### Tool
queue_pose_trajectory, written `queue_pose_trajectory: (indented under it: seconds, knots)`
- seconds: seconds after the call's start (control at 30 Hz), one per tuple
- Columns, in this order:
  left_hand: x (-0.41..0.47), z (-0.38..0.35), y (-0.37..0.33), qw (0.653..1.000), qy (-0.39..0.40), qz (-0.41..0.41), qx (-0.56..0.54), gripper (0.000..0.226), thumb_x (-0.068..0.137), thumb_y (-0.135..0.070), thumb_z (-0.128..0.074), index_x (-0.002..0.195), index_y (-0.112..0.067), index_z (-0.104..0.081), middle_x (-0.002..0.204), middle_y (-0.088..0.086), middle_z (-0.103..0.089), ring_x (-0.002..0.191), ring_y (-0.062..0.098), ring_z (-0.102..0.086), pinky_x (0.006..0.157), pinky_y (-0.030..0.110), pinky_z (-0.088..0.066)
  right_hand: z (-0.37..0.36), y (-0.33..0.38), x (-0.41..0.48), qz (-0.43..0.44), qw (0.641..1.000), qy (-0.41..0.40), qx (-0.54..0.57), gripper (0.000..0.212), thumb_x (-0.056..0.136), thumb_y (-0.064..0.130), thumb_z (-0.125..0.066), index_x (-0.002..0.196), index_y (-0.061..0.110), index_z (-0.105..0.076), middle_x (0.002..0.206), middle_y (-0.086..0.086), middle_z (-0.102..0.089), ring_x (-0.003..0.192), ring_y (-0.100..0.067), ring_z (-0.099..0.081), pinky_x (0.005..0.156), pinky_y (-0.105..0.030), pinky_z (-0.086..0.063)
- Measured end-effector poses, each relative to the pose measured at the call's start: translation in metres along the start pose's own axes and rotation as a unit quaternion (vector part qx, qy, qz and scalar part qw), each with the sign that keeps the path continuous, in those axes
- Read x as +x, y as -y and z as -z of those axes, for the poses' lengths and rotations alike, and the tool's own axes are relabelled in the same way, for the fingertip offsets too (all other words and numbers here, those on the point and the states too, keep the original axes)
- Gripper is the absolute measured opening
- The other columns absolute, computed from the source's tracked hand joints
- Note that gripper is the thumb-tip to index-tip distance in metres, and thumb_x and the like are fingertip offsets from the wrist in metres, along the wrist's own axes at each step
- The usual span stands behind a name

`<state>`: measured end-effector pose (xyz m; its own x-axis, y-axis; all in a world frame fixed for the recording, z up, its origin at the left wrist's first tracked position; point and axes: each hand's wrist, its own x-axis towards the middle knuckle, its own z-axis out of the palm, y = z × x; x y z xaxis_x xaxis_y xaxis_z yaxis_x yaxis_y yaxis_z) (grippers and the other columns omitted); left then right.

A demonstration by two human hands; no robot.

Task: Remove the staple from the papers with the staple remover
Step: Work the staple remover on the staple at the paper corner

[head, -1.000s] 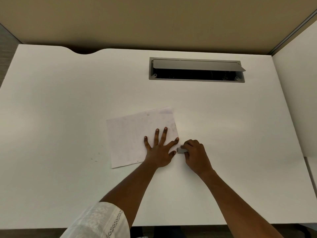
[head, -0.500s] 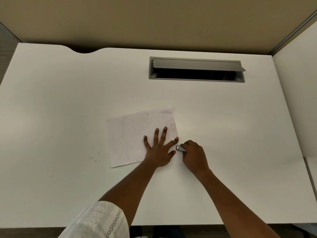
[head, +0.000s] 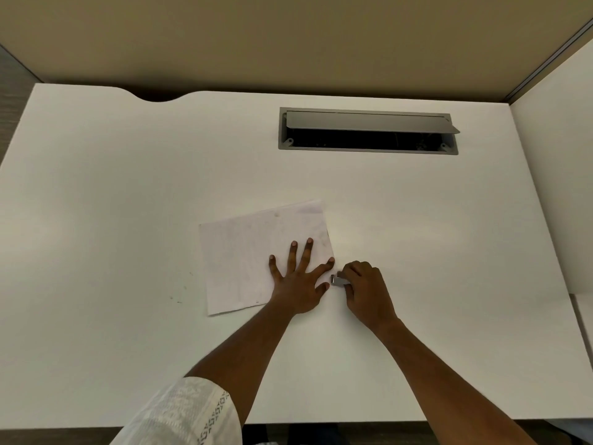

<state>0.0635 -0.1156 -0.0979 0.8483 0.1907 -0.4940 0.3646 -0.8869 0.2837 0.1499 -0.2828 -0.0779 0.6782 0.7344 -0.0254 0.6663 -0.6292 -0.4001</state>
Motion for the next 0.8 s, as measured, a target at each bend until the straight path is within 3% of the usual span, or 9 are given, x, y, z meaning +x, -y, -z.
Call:
queue_pose_trajectory:
  seconds: [0.13, 0.3, 0.57, 0.8]
  knots:
    - [0.000, 0.001, -0.001, 1.000, 0.007, -0.003, 0.005, 0.063, 0.100, -0.067, -0.026, 0.153, -0.058, 0.006, 0.164, -0.003, 0.034, 0.150, 0.030, 0.034, 0.111, 0.076, 0.013, -0.004, -0.001, -0.010, 0.050, 0.999, -0.003, -0.014, 0.026, 0.078, -0.004, -0.070, 0.098, 0.014, -0.068, 0.099, -0.002, -0.066, 0.092, -0.023, -0.063, 0.087, -0.034, -0.046]
    - [0.001, 0.001, 0.000, 1.000, 0.011, -0.002, -0.001, 0.062, 0.101, -0.065, -0.028, 0.153, -0.058, 0.005, 0.164, -0.003, 0.036, 0.149, 0.030, 0.035, 0.112, 0.076, 0.013, -0.001, 0.003, -0.004, -0.056, 0.998, -0.010, -0.003, 0.026, 0.080, -0.002, -0.071, 0.101, 0.013, -0.071, 0.099, -0.003, -0.064, 0.083, -0.023, -0.064, 0.070, -0.030, -0.045]
    - [0.000, 0.001, 0.000, 1.000, 0.007, -0.004, -0.005, 0.062, 0.101, -0.064, -0.029, 0.153, -0.058, 0.003, 0.164, -0.004, 0.034, 0.150, 0.029, 0.035, 0.112, 0.076, 0.013, 0.003, 0.006, 0.004, -0.076, 0.997, 0.031, -0.013, 0.024, 0.081, -0.001, -0.071, 0.101, 0.012, -0.075, 0.088, -0.005, -0.065, 0.079, -0.027, -0.062, 0.061, -0.036, -0.051]
    - [0.000, 0.001, 0.000, 1.000, 0.008, -0.003, -0.003, 0.061, 0.101, -0.064, -0.029, 0.154, -0.058, 0.003, 0.164, -0.003, 0.034, 0.150, 0.029, 0.035, 0.112, 0.076, 0.012, 0.007, 0.000, 0.010, -0.060, 0.995, 0.079, -0.001, 0.019, 0.089, 0.010, -0.068, 0.105, 0.017, -0.076, 0.088, -0.003, -0.064, 0.082, -0.025, -0.058, 0.062, -0.031, -0.047]
